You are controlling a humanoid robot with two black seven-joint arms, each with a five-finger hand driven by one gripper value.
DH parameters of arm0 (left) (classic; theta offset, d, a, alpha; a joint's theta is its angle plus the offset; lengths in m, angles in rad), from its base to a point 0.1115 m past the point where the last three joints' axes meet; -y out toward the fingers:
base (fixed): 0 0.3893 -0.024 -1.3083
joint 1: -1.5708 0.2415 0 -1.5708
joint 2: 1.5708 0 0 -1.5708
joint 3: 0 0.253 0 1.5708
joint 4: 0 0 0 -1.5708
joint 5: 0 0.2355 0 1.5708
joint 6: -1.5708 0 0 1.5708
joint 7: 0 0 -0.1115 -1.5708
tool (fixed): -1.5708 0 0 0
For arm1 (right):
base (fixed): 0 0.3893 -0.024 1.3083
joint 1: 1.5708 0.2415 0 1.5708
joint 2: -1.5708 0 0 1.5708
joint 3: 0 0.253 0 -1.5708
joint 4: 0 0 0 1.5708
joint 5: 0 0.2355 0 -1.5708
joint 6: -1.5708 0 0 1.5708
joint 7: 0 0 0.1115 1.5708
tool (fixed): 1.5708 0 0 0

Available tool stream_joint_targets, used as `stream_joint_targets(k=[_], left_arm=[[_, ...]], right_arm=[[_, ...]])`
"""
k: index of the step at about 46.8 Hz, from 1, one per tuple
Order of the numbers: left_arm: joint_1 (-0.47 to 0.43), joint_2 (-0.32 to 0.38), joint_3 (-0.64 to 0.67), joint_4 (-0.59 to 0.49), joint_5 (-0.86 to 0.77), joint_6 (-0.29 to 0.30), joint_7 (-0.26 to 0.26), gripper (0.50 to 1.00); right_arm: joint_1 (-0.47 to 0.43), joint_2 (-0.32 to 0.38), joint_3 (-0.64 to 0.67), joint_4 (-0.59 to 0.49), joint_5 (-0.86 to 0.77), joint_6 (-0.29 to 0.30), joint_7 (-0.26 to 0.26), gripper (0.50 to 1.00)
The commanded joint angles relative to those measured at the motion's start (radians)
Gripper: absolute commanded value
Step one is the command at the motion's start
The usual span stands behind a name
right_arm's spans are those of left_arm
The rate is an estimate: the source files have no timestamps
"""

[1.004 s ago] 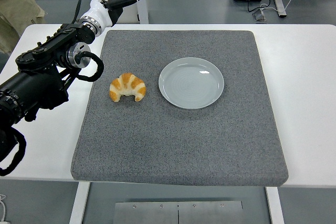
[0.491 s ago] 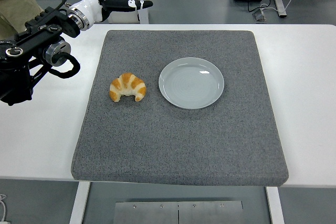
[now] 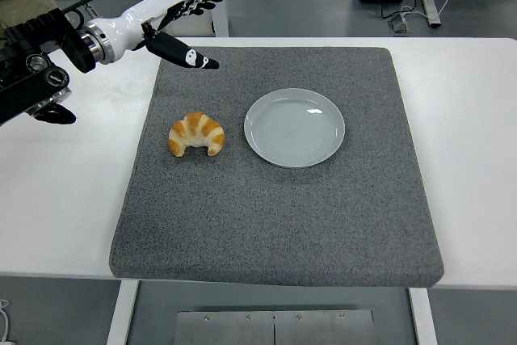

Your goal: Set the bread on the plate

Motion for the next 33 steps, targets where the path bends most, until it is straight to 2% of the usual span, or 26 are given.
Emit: stream_joint_targets(k=[1, 24, 33], left_arm=[[0.004, 0.019, 0.032, -0.024, 0.049, 0.0, 0.002, 0.974], [0.005, 0.053, 0.197, -0.076, 0.19, -0.003, 0.006, 0.974], [0.051, 0.039, 0.219, -0.075, 0.295, 0.049, 0.006, 0.966]], right_arm=[[0.0, 0.0, 0.0, 0.0, 0.0, 0.0, 0.0, 1.0], [0.0, 0.0, 0.0, 0.0, 0.0, 0.0, 0.0, 1.0], [0.0, 0.0, 0.0, 0.0, 0.0, 0.0, 0.001, 1.0]])
